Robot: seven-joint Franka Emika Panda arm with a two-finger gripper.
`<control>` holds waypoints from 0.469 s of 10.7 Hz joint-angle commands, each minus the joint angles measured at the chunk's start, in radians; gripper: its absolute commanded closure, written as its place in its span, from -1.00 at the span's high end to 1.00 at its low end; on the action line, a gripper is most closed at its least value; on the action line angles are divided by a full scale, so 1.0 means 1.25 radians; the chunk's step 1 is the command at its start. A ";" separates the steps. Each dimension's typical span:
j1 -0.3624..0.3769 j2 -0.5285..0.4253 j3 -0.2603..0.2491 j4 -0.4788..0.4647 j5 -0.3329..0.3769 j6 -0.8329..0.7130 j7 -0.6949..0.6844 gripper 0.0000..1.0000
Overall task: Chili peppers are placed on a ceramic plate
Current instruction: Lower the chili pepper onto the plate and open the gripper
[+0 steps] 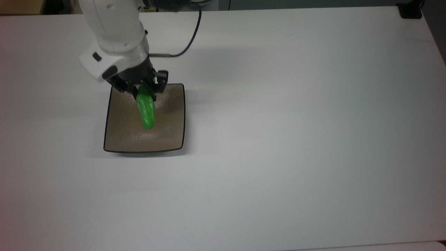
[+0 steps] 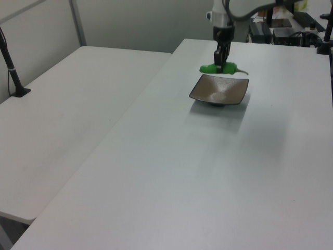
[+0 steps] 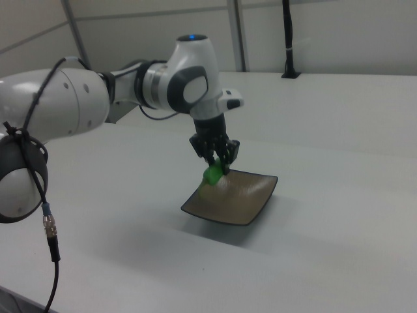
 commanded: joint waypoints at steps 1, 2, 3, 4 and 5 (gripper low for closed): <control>-0.003 0.013 -0.002 -0.055 -0.016 0.063 -0.013 -0.89; -0.007 0.027 -0.002 -0.058 -0.017 0.088 -0.006 -0.89; -0.008 0.041 -0.002 -0.063 -0.017 0.115 -0.004 -0.89; -0.010 0.045 -0.002 -0.066 -0.017 0.120 -0.001 -0.89; -0.014 0.052 -0.002 -0.066 -0.017 0.120 -0.001 -0.88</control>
